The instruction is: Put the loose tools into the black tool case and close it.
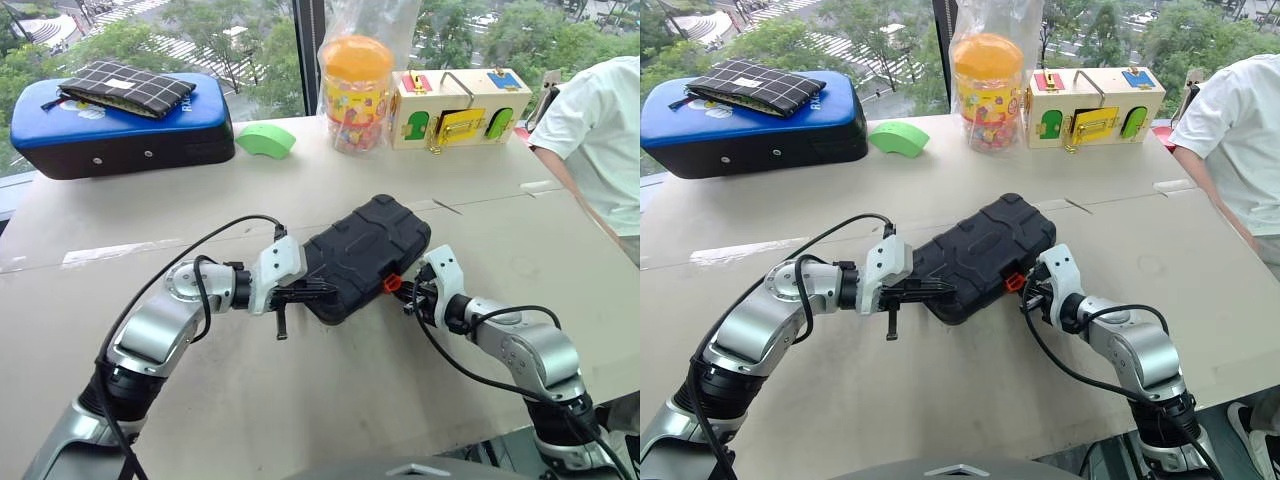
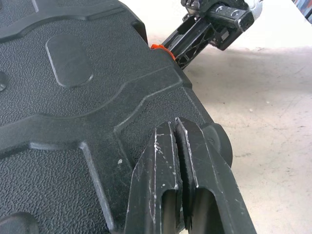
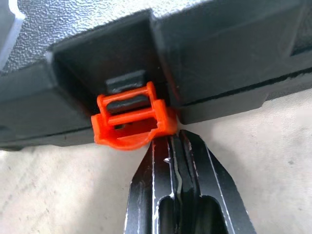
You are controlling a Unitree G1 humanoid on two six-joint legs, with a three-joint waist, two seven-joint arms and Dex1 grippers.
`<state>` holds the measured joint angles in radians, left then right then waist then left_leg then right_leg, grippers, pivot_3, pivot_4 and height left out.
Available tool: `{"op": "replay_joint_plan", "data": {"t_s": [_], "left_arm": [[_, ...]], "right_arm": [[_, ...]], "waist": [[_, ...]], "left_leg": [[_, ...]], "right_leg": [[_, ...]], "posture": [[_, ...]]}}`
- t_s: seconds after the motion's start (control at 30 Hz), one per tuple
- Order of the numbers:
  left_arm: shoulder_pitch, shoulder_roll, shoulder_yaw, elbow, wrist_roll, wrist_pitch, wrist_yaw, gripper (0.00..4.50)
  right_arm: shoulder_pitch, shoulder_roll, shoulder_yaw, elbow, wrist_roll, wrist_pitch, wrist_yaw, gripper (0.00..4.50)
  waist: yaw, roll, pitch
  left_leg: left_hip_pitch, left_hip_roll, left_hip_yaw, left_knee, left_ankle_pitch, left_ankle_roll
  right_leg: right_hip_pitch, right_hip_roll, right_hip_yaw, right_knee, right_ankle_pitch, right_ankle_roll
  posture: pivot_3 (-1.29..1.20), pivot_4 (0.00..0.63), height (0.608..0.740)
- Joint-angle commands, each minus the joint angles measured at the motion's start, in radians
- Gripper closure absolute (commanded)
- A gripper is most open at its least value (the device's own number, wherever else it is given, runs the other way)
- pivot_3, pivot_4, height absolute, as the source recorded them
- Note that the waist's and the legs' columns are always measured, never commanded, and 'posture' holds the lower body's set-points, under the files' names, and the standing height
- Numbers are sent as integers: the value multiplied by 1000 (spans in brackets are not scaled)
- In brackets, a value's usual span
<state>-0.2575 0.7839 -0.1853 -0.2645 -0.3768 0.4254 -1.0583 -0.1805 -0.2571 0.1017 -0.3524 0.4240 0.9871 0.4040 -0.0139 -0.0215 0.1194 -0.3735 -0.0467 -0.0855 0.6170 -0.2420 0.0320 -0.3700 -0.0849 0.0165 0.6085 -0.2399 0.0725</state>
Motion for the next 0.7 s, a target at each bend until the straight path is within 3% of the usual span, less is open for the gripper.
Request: {"op": "replay_joint_plan", "data": {"t_s": [0.03,0.7], "left_arm": [[48,13,-43,102,76,-1,2,4402],[53,-2,-65,94,88,-11,3,4402]], "right_arm": [[-35,35,-42,-15,54,19,-3,4500],[-135,124,-235,-88,286,257,-45,4500]], "waist": [[0,0,0],[-3,2,1]], "left_leg": [[0,0,0,0,0,0],[2,0,1,-1,0,0]], "right_leg": [[0,0,0,0,0,0],[0,1,3,0,0,0]], "posture": [[0,150,740],[0,150,740]]}}
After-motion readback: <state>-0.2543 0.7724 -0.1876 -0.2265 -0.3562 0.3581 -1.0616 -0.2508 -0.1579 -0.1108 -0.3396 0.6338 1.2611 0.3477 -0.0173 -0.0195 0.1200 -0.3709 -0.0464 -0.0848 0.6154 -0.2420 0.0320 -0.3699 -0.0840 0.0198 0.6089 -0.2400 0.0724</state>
